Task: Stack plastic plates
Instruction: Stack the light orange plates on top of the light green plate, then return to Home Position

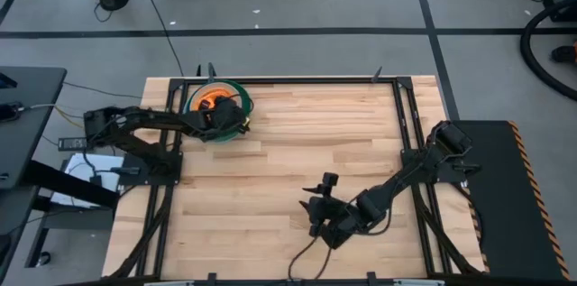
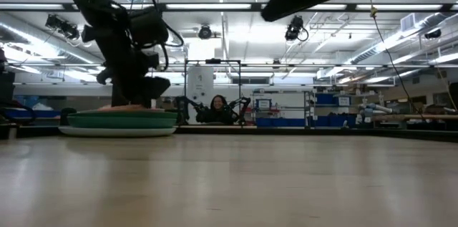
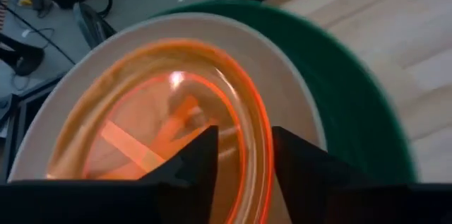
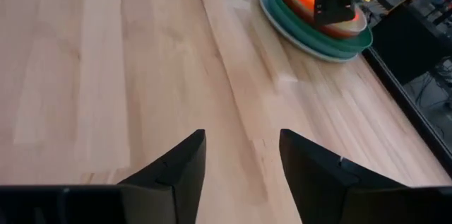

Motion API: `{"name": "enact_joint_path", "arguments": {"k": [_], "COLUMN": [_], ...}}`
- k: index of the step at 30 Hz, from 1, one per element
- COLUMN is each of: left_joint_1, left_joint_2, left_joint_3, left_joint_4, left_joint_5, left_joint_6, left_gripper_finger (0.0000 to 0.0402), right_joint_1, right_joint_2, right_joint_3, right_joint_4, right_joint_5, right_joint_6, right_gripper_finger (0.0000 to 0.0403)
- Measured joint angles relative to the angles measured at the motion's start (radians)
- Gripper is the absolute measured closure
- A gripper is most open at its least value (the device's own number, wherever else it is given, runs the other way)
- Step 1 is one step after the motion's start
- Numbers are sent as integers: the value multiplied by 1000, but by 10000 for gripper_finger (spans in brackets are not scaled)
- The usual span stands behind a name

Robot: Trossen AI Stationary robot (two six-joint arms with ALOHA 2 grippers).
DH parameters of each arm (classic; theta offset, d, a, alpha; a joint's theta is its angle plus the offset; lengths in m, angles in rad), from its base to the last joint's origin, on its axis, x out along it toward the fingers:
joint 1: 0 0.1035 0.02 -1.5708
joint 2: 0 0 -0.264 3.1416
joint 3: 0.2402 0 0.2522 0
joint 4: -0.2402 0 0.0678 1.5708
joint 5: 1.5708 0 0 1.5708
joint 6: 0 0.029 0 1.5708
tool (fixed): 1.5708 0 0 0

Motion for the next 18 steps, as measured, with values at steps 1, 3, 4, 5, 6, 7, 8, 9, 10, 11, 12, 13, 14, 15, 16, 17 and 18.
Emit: {"name": "enact_joint_path", "arguments": {"k": [1, 3, 4, 5, 6, 7, 8, 9, 10, 11, 12, 13, 14, 15, 16, 17, 18], "left_joint_1": [-2, -8, -11, -17, -23, -33, -45, -58, -72, -86, -101, -117, -131, -140, -151, -162, -177], "left_joint_2": [-20, -74, -107, -145, -189, -232, -275, -320, -358, -393, -427, -464, -496, -526, -553, -579, -602], "left_joint_3": [0, 1, 0, 0, 0, 0, 0, 0, 0, 1, 0, 0, 0, 0, 0, 0, 0], "left_joint_4": [-5, -35, -61, -84, -119, -154, -177, -198, -204, -202, -206, -201, -182, -160, -129, -89, -49], "left_joint_5": [5, 28, 38, 50, 61, 65, 72, 77, 85, 99, 108, 110, 110, 111, 110, 113, 117], "left_joint_6": [2, 7, 10, 10, 7, 4, -6, -17, -18, -19, -19, -19, -19, -15, 0, 14, 35], "left_gripper_finger": [257, 242, 236, 232, 228, 227, 226, 226, 226, 227, 227, 227, 227, 227, 227, 227, 227], "right_joint_1": [-13, -40, -57, -74, -95, -116, -138, -162, -183, -204, -224, -241, -259, -277, -298, -321, -345], "right_joint_2": [-1, -13, -20, -29, -40, -51, -62, -73, -83, -91, -97, -102, -103, -103, -103, -103, -103], "right_joint_3": [0, 0, 0, 0, 0, 0, 0, 0, 0, 0, 0, 0, 0, -7, -20, -42, -73], "right_joint_4": [25, 59, 81, 100, 111, 126, 141, 150, 157, 166, 176, 188, 212, 250, 294, 353, 430], "right_joint_5": [-9, -59, -101, -140, -177, -218, -258, -290, -313, -325, -330, -332, -339, -357, -385, -424, -467], "right_joint_6": [-22, -102, -143, -181, -216, -252, -286, -312, -334, -355, -372, -386, -403, -420, -439, -454, -463], "right_gripper_finger": [208, 201, 200, 199, 199, 200, 202, 204, 206, 209, 212, 215, 217, 220, 222, 225, 227]}}
